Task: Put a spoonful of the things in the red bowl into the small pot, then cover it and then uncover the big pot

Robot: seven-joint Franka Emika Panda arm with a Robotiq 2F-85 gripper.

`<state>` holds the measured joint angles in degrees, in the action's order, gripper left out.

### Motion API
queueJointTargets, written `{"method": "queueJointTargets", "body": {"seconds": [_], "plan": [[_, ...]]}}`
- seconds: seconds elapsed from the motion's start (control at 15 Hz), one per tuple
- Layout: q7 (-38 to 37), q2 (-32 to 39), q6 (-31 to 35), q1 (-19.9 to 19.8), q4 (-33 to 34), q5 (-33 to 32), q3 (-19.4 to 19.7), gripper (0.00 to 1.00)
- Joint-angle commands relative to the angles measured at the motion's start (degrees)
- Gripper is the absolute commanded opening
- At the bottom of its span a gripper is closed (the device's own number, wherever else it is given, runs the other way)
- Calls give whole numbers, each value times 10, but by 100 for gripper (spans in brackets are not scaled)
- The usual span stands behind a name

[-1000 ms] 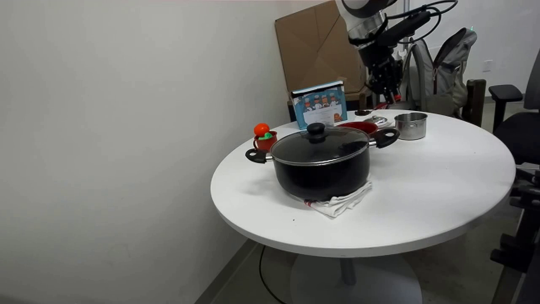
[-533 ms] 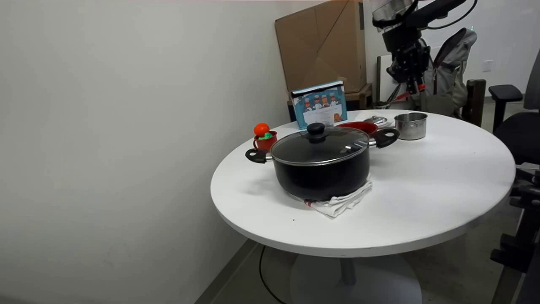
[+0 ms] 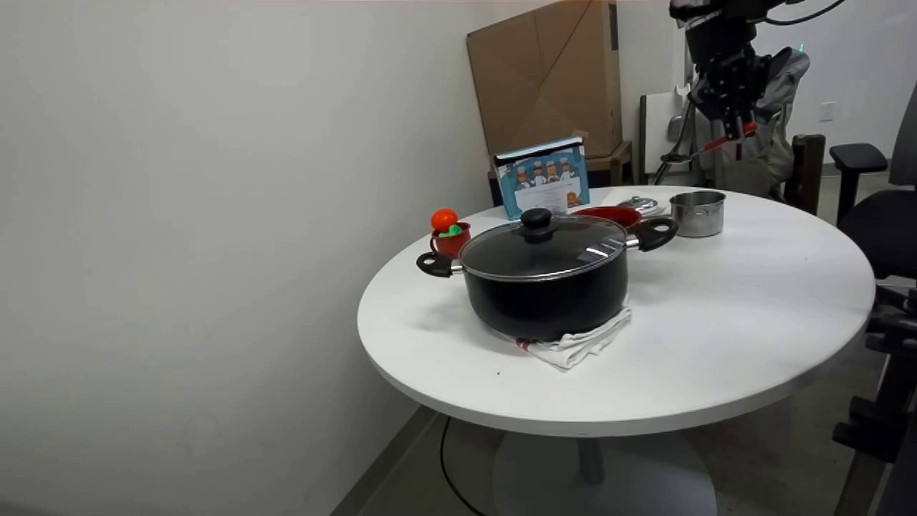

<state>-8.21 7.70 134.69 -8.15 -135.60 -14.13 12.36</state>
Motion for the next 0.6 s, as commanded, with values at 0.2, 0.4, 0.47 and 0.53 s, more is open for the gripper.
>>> {"method": "queueJointTargets", "body": {"seconds": [0.2,0.4,0.47,0.53], "plan": [[-1,26,-12,-11,22,10,-2,11],[6,44,-21,-14,36,23,-2,11],[8,52,-26,-15,43,28,-2,11],[8,59,-30,-16,49,30,-1,11]]}}
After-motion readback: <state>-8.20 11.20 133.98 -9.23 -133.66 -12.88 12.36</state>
